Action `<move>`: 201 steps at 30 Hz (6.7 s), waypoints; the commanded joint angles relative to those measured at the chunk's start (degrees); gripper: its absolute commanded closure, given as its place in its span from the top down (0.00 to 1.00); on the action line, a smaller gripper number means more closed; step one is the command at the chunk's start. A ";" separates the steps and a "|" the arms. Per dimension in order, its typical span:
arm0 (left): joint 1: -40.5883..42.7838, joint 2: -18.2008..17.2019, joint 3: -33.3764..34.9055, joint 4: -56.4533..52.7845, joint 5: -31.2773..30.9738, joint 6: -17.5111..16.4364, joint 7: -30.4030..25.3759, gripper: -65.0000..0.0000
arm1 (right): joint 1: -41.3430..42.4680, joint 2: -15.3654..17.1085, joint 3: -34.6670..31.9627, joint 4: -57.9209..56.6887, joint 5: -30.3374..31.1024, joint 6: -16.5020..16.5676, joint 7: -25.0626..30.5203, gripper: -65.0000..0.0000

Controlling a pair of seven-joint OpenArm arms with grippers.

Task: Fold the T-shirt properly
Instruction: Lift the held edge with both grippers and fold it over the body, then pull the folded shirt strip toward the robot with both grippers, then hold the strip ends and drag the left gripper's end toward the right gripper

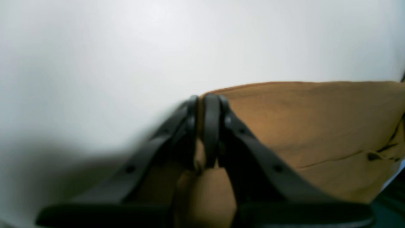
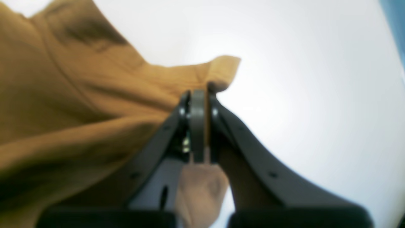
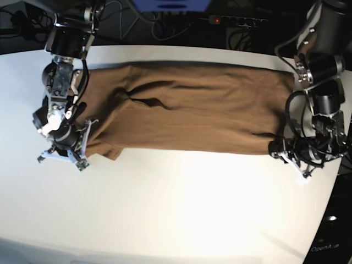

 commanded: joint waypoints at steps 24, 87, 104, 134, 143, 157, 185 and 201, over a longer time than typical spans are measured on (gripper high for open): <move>20.90 -1.21 -3.81 39.53 -12.70 0.22 13.79 0.05 | -10.86 1.02 -0.04 15.95 0.08 -0.51 1.08 0.02; 38.22 -1.65 -7.86 60.54 -19.12 -0.13 15.29 0.05 | -33.71 1.72 11.30 22.80 0.08 -0.51 22.27 0.02; 40.85 -1.65 -7.86 60.63 -19.12 -0.22 14.50 0.05 | -42.24 -1.44 12.44 22.72 0.08 -0.51 33.44 0.02; 42.00 -2.52 -8.74 60.19 -15.34 -3.16 14.41 0.04 | -37.23 -1.18 24.84 2.94 0.08 -0.51 49.00 0.03; 42.00 -2.44 -8.65 60.02 -15.34 -3.16 14.41 0.04 | -37.23 -1.36 24.93 2.67 0.08 -0.51 49.00 0.03; 43.49 0.64 -4.52 59.84 -15.34 -3.16 14.50 0.04 | -37.58 -5.66 24.93 3.02 0.08 -0.51 49.00 0.03; 44.54 -0.33 2.87 59.75 4.97 -3.16 9.58 0.05 | -33.98 -5.75 27.83 2.14 0.08 -0.51 48.91 0.05; 44.72 -0.24 4.27 59.84 4.88 -3.16 7.55 0.04 | -27.91 -5.49 36.00 2.76 0.08 -0.51 48.91 0.01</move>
